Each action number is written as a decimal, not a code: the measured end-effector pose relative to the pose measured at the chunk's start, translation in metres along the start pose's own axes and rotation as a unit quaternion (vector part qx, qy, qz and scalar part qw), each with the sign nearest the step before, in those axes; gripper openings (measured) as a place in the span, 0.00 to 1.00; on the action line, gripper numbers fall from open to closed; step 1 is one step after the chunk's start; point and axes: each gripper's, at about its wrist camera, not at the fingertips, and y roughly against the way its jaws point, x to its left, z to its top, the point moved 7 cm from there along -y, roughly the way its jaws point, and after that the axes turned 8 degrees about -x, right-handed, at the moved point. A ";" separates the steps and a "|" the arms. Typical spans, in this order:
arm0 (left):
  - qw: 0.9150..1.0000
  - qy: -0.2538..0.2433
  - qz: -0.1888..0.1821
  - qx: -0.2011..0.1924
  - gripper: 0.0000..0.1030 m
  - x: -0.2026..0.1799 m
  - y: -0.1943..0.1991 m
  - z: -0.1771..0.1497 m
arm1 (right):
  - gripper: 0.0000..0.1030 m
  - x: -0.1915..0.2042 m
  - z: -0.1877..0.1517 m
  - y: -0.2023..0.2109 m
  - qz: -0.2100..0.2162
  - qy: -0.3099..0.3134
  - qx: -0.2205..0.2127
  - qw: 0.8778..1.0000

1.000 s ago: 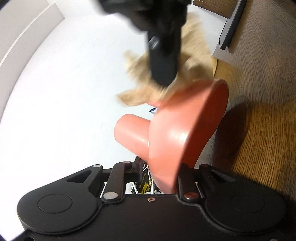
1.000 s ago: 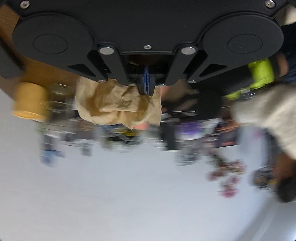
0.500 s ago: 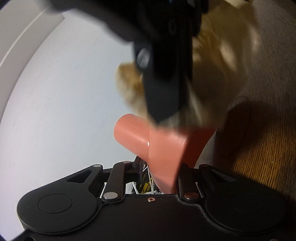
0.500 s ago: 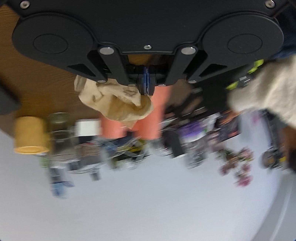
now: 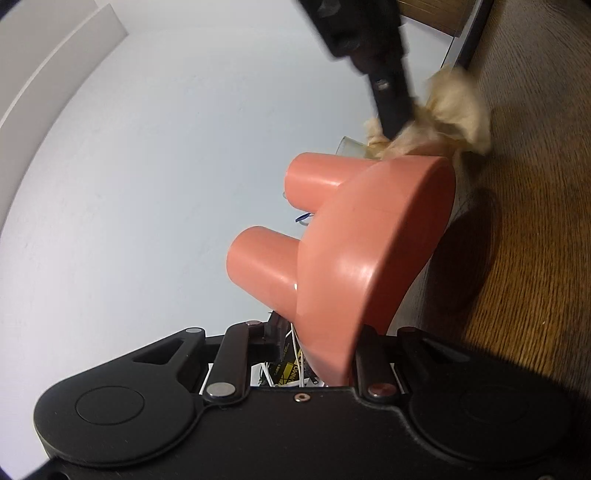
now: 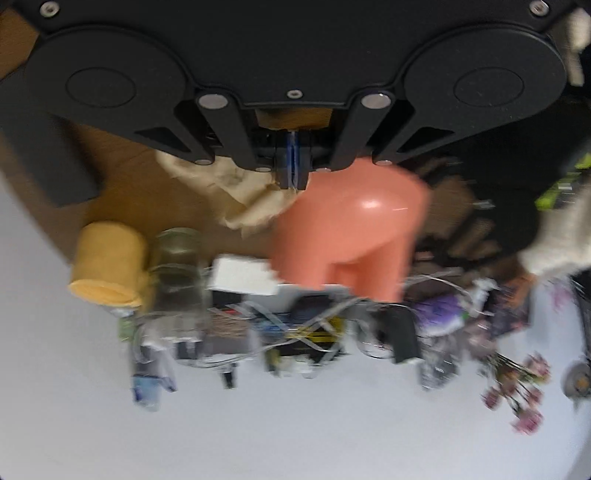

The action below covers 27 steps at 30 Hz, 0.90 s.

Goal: Clean bowl
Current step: 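Rub the tan towel around the bowl's feet with the right gripper while the left gripper holds the bowl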

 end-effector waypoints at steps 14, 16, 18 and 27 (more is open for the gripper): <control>1.000 0.011 -0.014 0.006 0.17 -0.001 -0.025 0.023 | 0.02 0.056 -0.033 0.019 0.082 0.112 0.029 0.990; 1.000 0.012 -0.016 0.007 0.17 -0.002 -0.028 0.026 | 0.02 0.037 -0.030 0.013 0.045 0.118 0.032 0.991; 1.000 0.012 -0.016 0.007 0.17 -0.002 -0.031 0.029 | 0.02 0.022 -0.022 0.007 0.015 0.118 0.027 0.993; 1.000 0.013 -0.017 0.008 0.17 -0.005 -0.042 0.041 | 0.02 0.053 0.013 0.023 0.072 0.098 -0.039 0.992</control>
